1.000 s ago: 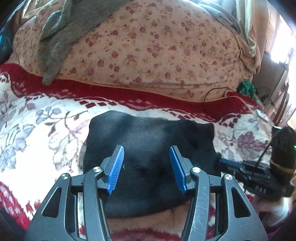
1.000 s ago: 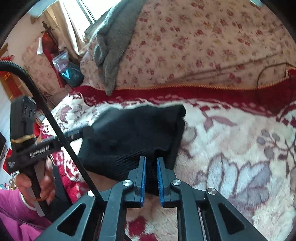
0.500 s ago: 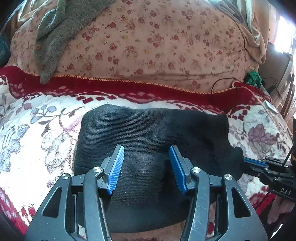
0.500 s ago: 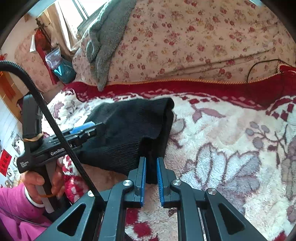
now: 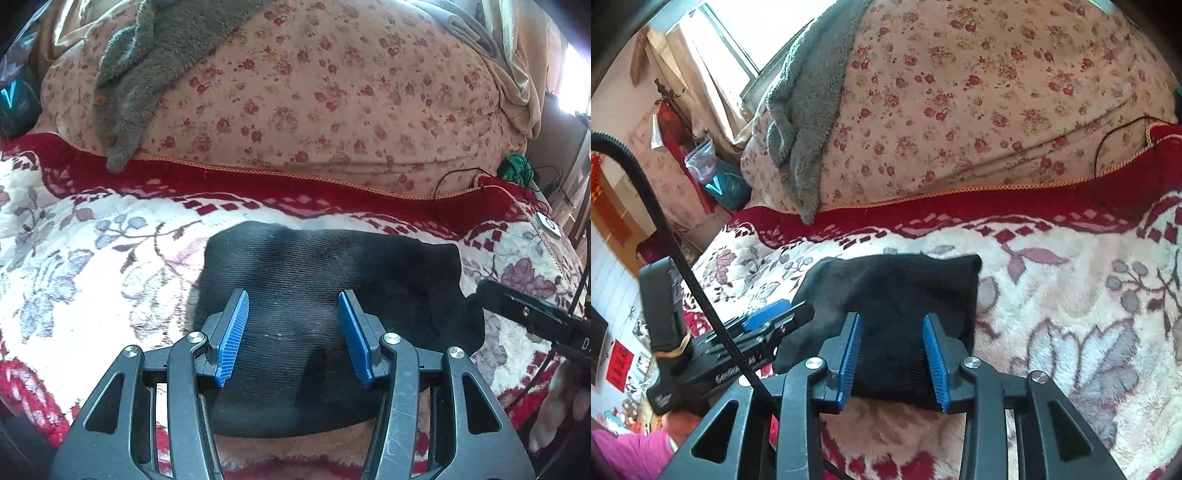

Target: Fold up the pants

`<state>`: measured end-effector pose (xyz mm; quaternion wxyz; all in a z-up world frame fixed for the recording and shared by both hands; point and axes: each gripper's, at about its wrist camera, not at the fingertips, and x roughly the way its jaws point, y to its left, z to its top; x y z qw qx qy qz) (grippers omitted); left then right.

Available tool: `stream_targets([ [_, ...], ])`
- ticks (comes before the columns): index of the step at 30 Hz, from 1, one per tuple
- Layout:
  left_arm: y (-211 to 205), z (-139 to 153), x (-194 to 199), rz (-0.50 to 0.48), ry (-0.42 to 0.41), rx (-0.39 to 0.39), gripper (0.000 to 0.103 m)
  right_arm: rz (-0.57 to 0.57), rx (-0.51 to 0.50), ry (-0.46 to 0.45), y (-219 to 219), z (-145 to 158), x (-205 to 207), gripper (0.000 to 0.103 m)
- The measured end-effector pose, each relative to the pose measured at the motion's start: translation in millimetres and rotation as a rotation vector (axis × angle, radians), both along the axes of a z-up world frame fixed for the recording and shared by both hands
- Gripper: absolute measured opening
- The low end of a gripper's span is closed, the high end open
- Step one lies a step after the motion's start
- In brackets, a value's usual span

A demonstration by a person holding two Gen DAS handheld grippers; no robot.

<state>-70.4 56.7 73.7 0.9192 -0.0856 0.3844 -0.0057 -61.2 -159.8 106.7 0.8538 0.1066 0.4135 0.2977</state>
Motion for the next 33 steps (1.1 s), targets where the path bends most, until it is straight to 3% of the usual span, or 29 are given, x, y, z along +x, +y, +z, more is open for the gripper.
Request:
stream_targets([
  [7,10.6,4.0,-4.6,0.025,-0.010,0.003,0.050,0.038,0.029,-0.040,20.3,14.8,2.3,0.034],
  [9,13.6,4.5,-5.7,0.028,-0.011,-0.001,0.050,0.037,0.024,-0.050,21.6,17.1,3.1,0.039],
  [11,17.9,4.5,-7.4,0.030,-0.010,-0.016,0.050,0.030,0.019,-0.053,19.6,16.9,4.3,0.050],
  [13,23.9,3.2,-9.2,0.033,-0.006,-0.040,0.050,0.013,0.005,-0.046,13.6,12.2,5.8,0.052],
  [21,58.0,-15.5,-5.5,0.048,0.069,-0.164,0.050,-0.081,-0.045,0.086,-22.2,-31.7,24.0,0.062],
  [27,73.0,-23.8,-2.3,0.048,0.084,-0.246,0.059,-0.075,0.060,0.179,-31.8,-56.5,33.5,0.066],
  [32,71.3,-32.7,6.1,-0.015,0.104,-0.304,0.060,-0.021,0.144,0.230,-27.4,-72.8,41.9,0.067],
  [33,70.4,-35.0,8.6,-0.025,0.112,-0.306,0.064,-0.013,0.159,0.247,-26.1,-76.5,43.9,0.067],
])
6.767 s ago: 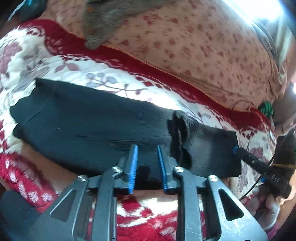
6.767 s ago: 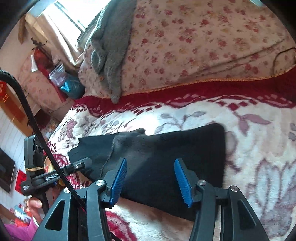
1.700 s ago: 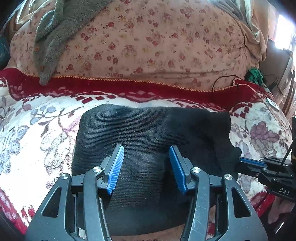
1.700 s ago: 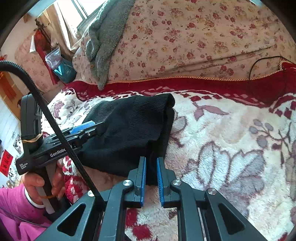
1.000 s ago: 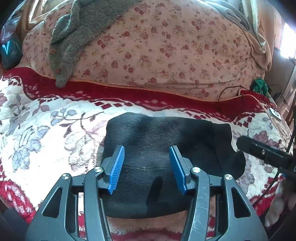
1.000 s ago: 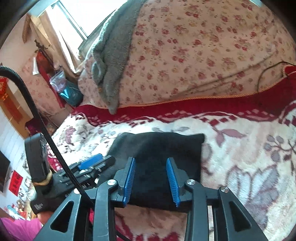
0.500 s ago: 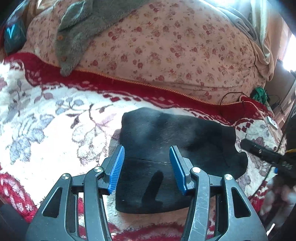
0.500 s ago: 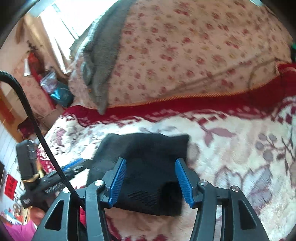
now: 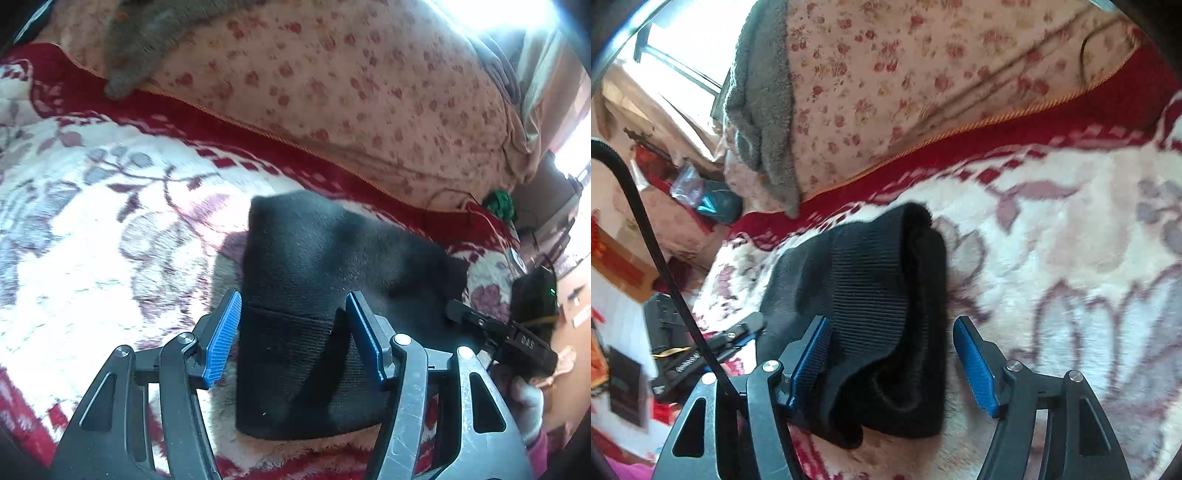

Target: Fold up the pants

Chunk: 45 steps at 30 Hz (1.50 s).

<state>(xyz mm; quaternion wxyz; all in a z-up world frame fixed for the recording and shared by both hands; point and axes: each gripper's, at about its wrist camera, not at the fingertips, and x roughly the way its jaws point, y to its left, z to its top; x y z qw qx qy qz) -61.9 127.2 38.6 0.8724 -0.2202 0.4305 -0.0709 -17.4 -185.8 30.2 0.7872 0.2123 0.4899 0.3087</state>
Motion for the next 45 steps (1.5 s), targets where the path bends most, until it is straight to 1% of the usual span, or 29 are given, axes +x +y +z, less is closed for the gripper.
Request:
stream_targets([
  [2,-0.6,-5.3,4.3,-0.008,0.014,-0.001,0.065,0.008,0.046,0.036,0.7,-9.5,4.4,0.067],
  [4,0.5,-10.0,7.8,-0.013,0.023,-0.020,0.068,0.018,0.093,0.056,1.8,-15.2,5.9,0.067],
  [6,1.8,-16.1,13.2,-0.020,0.042,-0.045,0.074,0.027,0.101,0.051,3.7,-17.2,6.2,0.067],
  [8,3.8,-21.6,18.2,-0.019,0.056,-0.074,0.076,0.037,0.102,0.055,4.4,-17.2,7.3,0.068],
  [10,4.7,-23.0,20.8,-0.017,0.048,-0.089,0.076,0.042,0.115,0.066,3.9,-18.1,9.6,0.068],
  [16,-4.3,-24.4,25.1,-0.032,0.027,-0.052,0.081,0.045,0.152,0.077,-1.6,-21.1,10.4,0.068],
  [18,-6.5,-24.8,25.4,-0.032,0.018,-0.039,0.081,0.046,0.141,0.070,-0.5,-19.8,10.0,0.064],
  [19,-7.9,-24.7,25.5,-0.033,0.012,-0.028,0.080,0.042,0.122,0.054,0.5,-18.4,7.9,0.060],
  [20,-10.5,-24.3,25.6,-0.043,0.004,-0.016,0.071,0.042,0.101,0.033,2.2,-16.7,5.9,0.055],
  [22,-14.4,-21.8,23.3,-0.045,-0.008,0.018,0.064,0.039,0.083,-0.009,4.9,-12.3,-0.3,0.049],
  [23,-14.4,-20.8,21.8,-0.043,-0.013,0.020,0.058,0.034,0.081,-0.021,5.5,-10.1,-2.6,0.046],
  [24,-12.2,-18.9,19.9,-0.038,-0.020,0.009,0.051,0.030,0.076,-0.036,6.0,-6.7,-5.4,0.044],
  [27,-4.0,-12.4,15.6,-0.030,-0.022,-0.041,0.041,0.041,0.049,-0.082,10.8,7.4,-12.1,0.042],
  [29,-2.2,-4.2,10.8,-0.035,-0.036,-0.037,0.039,0.055,0.047,-0.103,14.8,18.5,-14.7,0.041],
  [31,0.6,4.0,4.7,-0.028,-0.045,-0.023,0.038,0.068,0.048,-0.117,20.3,28.1,-15.7,0.040],
  [33,6.2,10.1,0.5,-0.016,-0.048,-0.027,0.038,0.079,0.049,-0.128,27.8,36.0,-17.5,0.040],
  [35,19.8,17.7,-4.4,0.005,-0.051,-0.045,0.038,0.093,0.058,-0.136,39.0,42.4,-18.4,0.040],
  [37,33.3,25.8,-8.8,0.023,-0.054,-0.047,0.038,0.104,0.073,-0.142,51.2,46.9,-18.6,0.040],
  [40,57.4,42.0,-18.1,0.059,-0.076,-0.025,0.038,0.123,0.099,-0.153,74.8,53.8,-17.7,0.040],
  [45,102.3,57.8,-31.4,0.118,-0.095,0.007,0.038,0.156,0.147,-0.155,125.2,60.6,-13.9,0.040],
])
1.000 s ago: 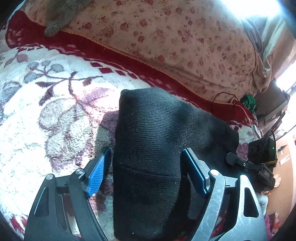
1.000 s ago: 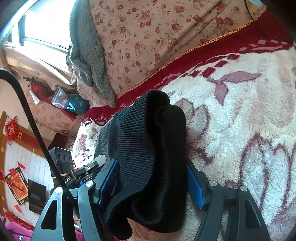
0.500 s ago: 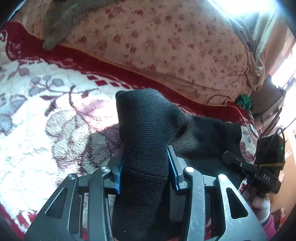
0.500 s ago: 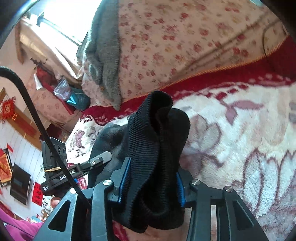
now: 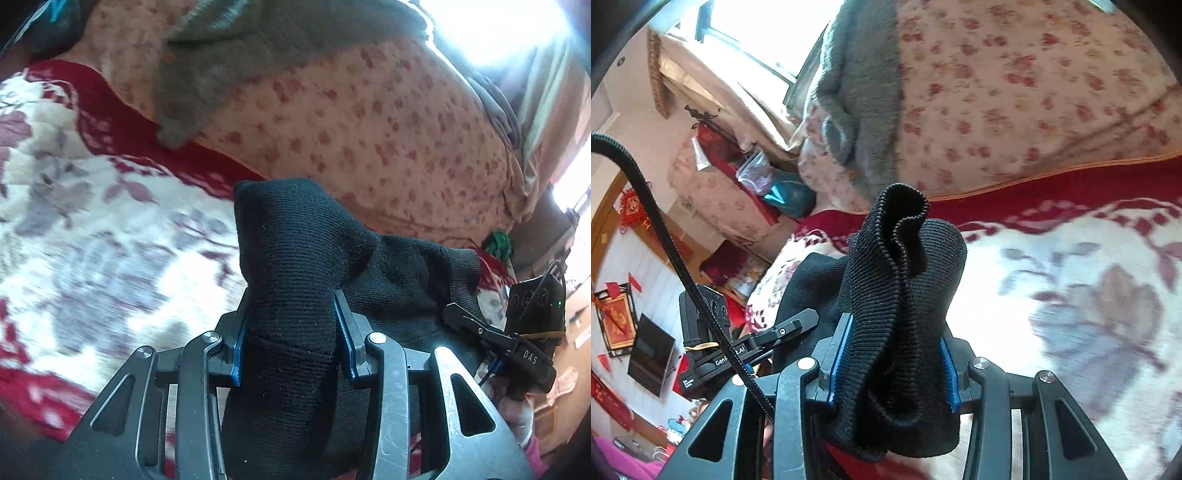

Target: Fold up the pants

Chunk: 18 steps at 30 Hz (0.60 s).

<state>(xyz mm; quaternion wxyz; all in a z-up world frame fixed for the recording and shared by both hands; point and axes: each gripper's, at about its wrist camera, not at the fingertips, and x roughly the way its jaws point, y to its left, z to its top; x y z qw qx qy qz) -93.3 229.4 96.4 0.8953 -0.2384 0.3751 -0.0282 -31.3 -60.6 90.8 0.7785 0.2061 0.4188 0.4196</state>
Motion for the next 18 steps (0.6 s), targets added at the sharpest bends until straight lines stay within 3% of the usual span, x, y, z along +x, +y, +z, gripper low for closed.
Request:
stream_targets([
  [9,85.5,-7.6,-20.2,0.142,0.021,0.002,0.038,0.094,0.000,0.018,98.6,-8.7,6.6,0.040],
  [18,135.9,-56.4,-27.2,0.246,0.148,-0.059,0.038,0.158,-0.090,0.090,160.3,-53.4,7.7,0.042],
])
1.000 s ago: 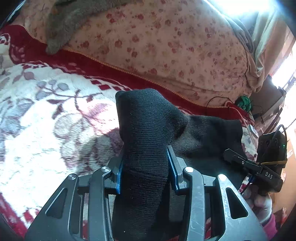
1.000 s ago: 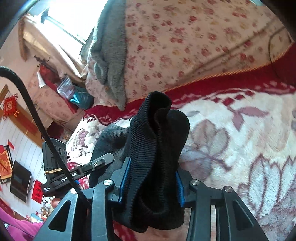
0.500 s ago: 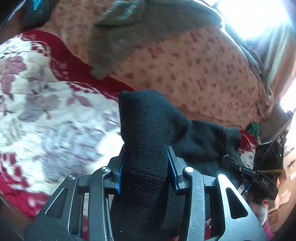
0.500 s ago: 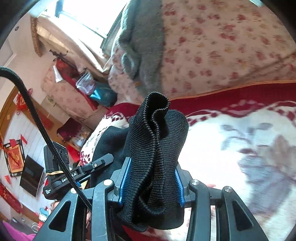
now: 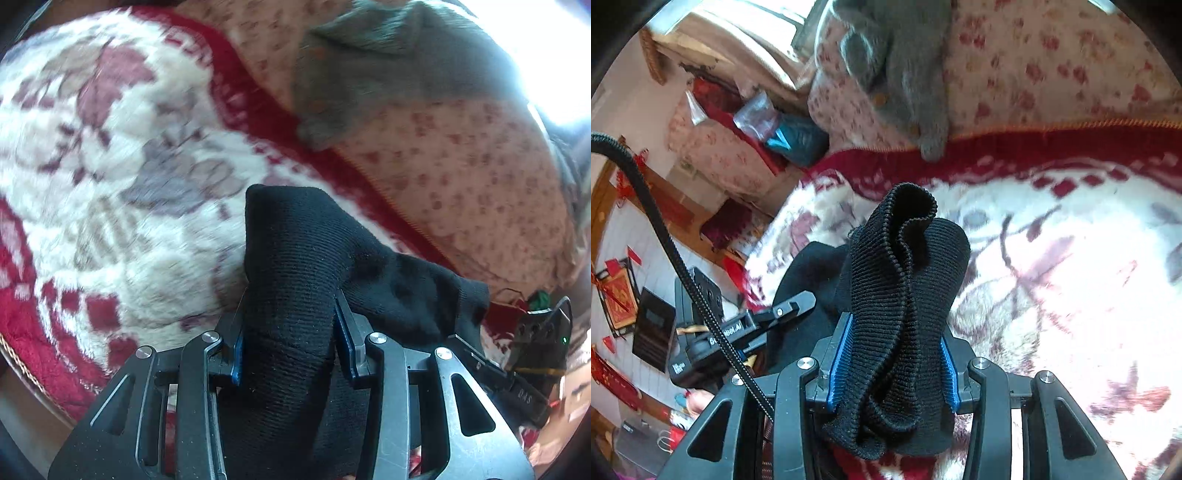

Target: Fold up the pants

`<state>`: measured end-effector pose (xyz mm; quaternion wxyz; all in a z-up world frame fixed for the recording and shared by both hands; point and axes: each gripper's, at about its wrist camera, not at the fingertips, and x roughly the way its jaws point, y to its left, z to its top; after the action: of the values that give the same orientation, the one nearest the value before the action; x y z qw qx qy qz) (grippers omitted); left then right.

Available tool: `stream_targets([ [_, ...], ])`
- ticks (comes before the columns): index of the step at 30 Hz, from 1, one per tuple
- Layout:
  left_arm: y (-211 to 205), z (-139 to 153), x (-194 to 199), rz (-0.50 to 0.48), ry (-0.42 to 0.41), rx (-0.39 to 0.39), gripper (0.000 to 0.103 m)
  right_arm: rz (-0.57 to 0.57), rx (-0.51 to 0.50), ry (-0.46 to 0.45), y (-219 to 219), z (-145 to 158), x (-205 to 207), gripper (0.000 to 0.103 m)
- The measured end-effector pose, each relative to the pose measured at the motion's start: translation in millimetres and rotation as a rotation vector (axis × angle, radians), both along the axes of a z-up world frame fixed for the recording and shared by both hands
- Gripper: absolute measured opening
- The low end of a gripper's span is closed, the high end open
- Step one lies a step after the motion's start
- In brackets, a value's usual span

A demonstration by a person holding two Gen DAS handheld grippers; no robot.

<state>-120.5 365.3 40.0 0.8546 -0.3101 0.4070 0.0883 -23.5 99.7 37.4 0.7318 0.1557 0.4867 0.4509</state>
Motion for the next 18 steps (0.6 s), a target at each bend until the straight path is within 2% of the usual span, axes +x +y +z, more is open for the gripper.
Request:
stream_targets([
  [2,3.4,-9.4,-1.1,0.004,0.009,-0.029,0.042,0.003,-0.070,-0.032,4.9,-7.6,-2.1,0.046],
  [4,3.2,-11.2,-1.4,0.000,0.010,-0.027,0.052,0.002,-0.088,-0.026,3.2,-13.8,-1.4,0.049],
  [6,4.4,-14.2,-1.0,0.018,0.026,-0.024,0.068,-0.011,-0.091,0.004,-2.9,-16.6,1.9,0.051],
  [8,9.0,-19.5,-1.9,0.039,0.026,-0.053,0.073,-0.013,-0.091,0.002,-8.5,-13.4,2.7,0.051],
  [11,14.6,-24.1,-3.9,0.051,0.025,-0.098,0.074,-0.010,-0.130,-0.054,-7.6,-1.9,-2.0,0.051],
  [13,13.8,-21.7,-5.9,0.057,0.029,-0.093,0.074,-0.005,-0.150,-0.086,-7.8,4.1,-6.9,0.051],
  [18,1.1,-3.2,-14.9,0.093,0.047,0.026,0.074,-0.023,-0.181,-0.167,-11.5,18.7,-14.7,0.051],
])
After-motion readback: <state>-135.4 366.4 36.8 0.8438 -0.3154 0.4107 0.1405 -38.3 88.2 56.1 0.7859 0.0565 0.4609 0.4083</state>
